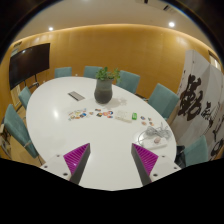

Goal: Unplug charger

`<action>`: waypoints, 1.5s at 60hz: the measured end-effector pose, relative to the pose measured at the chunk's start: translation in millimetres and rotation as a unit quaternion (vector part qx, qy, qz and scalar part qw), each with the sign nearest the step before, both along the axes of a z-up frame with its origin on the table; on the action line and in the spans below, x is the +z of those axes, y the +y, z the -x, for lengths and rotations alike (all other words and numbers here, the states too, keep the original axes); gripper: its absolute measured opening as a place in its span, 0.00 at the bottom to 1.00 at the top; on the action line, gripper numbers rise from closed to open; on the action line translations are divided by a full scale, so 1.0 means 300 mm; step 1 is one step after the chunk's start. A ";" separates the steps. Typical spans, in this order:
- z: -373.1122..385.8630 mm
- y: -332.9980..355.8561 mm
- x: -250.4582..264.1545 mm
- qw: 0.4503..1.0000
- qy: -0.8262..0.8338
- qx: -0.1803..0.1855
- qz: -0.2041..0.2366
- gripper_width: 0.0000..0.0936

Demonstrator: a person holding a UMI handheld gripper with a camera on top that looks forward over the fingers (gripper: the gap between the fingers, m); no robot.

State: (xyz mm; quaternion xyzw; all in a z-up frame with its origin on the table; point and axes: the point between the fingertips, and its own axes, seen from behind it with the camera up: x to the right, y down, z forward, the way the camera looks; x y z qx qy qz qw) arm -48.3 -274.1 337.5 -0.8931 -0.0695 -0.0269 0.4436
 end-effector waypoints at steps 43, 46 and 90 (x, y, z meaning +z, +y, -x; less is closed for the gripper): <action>-0.945 0.512 -0.757 0.999 0.008 -0.031 -0.028 0.92; -1.010 0.598 -0.796 0.999 0.018 -0.031 -0.037 0.92; -1.182 0.994 -1.022 0.995 0.059 -0.017 -0.076 0.23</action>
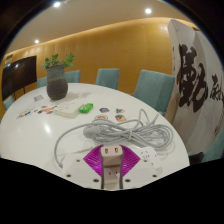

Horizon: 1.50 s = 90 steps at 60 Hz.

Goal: Unplug charger

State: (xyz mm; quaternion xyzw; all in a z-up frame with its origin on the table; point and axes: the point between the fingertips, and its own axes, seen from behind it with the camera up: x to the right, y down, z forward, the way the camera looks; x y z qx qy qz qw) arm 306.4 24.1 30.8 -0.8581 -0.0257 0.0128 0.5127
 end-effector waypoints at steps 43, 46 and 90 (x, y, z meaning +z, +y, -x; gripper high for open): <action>-0.596 0.015 0.134 0.997 -0.016 -0.078 0.009 0.28; -0.599 0.002 0.058 0.996 -0.011 -0.075 0.035 0.30; -0.542 -0.330 0.272 0.990 -0.020 -0.139 0.032 0.93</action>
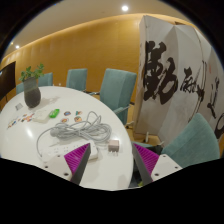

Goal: Unplug charger

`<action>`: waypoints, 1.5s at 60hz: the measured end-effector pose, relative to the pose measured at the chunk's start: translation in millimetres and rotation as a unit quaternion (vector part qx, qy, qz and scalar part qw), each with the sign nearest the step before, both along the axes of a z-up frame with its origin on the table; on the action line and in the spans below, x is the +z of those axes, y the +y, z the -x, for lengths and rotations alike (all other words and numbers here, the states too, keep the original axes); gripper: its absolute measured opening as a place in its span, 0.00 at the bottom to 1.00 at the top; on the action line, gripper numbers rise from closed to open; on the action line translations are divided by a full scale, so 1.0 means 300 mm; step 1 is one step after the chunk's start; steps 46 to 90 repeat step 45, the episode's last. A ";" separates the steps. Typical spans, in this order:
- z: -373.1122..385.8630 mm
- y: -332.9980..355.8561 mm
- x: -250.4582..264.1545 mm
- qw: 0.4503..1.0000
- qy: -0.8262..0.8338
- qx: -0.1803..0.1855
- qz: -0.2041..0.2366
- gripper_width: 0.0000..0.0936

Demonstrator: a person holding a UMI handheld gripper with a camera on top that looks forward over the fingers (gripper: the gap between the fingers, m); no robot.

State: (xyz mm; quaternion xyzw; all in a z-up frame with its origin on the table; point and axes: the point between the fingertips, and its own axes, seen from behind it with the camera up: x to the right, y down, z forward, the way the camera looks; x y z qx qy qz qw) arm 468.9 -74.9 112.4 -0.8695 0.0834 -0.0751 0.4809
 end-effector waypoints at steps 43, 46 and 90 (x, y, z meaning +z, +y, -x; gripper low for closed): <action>0.448 -0.757 0.442 0.999 -0.035 -0.011 0.013 0.93; 0.450 -0.762 0.442 0.999 -0.037 -0.009 0.016 0.93; 0.450 -0.762 0.442 0.999 -0.037 -0.009 0.016 0.93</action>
